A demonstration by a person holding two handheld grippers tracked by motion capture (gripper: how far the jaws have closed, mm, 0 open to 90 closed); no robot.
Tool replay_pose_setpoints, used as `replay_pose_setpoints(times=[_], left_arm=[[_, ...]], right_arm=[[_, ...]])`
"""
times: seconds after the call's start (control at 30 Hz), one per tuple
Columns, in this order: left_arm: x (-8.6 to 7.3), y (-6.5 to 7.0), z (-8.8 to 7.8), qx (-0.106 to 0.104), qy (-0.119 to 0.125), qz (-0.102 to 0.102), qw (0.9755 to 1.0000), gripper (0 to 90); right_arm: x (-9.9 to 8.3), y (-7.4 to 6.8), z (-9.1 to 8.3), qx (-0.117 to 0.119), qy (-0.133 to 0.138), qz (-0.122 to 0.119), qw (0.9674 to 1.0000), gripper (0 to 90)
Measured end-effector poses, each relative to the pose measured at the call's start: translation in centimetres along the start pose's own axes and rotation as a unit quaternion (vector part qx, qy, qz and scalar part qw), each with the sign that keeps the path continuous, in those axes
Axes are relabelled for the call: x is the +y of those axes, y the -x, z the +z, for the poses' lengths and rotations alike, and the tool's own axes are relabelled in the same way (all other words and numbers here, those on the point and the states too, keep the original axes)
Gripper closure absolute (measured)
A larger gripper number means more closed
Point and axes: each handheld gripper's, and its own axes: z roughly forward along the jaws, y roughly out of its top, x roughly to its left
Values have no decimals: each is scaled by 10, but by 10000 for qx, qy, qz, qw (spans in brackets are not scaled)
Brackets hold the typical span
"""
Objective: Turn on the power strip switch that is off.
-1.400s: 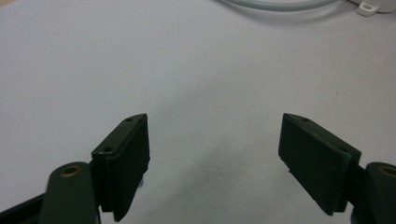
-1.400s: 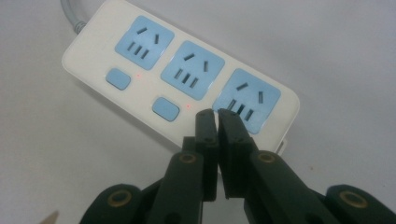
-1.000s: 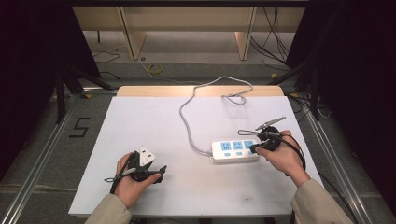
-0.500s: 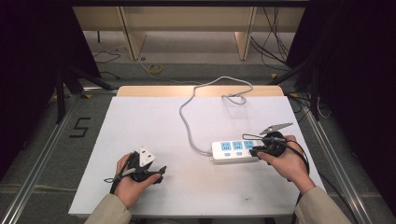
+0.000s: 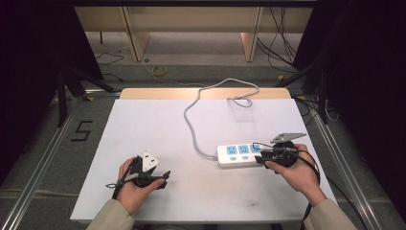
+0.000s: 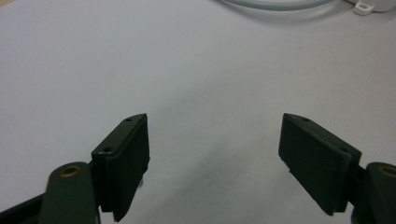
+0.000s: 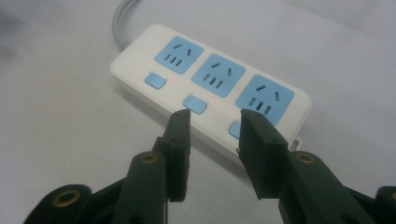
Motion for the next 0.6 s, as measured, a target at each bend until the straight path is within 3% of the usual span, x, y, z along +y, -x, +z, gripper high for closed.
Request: replay_pose_setpoints(times=[0.2, 0.6], left_arm=[[-2, -1, -3, 1, 13, -44, 10000, 244], [-5, -2, -5, 10, -14, -52, 10000, 244]], right_arm=[[-9, 1, -5, 64, 241, -106, 9996, 543], [-35, 1, -9, 67, 687, -143, 9975, 502]])
